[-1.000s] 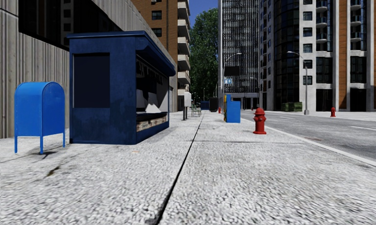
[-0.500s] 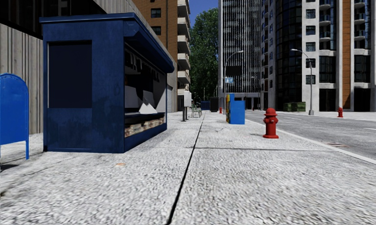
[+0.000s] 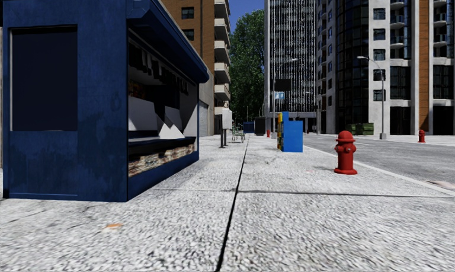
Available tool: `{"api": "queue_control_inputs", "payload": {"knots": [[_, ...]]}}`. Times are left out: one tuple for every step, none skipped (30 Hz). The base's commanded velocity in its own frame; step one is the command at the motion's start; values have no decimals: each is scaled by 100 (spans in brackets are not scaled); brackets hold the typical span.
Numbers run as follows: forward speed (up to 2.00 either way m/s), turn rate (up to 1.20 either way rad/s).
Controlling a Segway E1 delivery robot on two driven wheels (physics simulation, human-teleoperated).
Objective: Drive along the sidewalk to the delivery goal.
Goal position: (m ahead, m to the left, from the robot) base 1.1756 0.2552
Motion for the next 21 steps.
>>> {"api": "queue_control_inputs", "payload": {"knots": [[149, 0], [149, 0], [149, 0], [149, 0], [149, 0], [149, 0], [149, 0], [149, 0], [149, 0], [149, 0], [149, 0], [149, 0], [149, 0], [149, 0], [149, 0], [149, 0], [149, 0], [149, 0], [149, 0], [149, 0], [149, 0]]}}
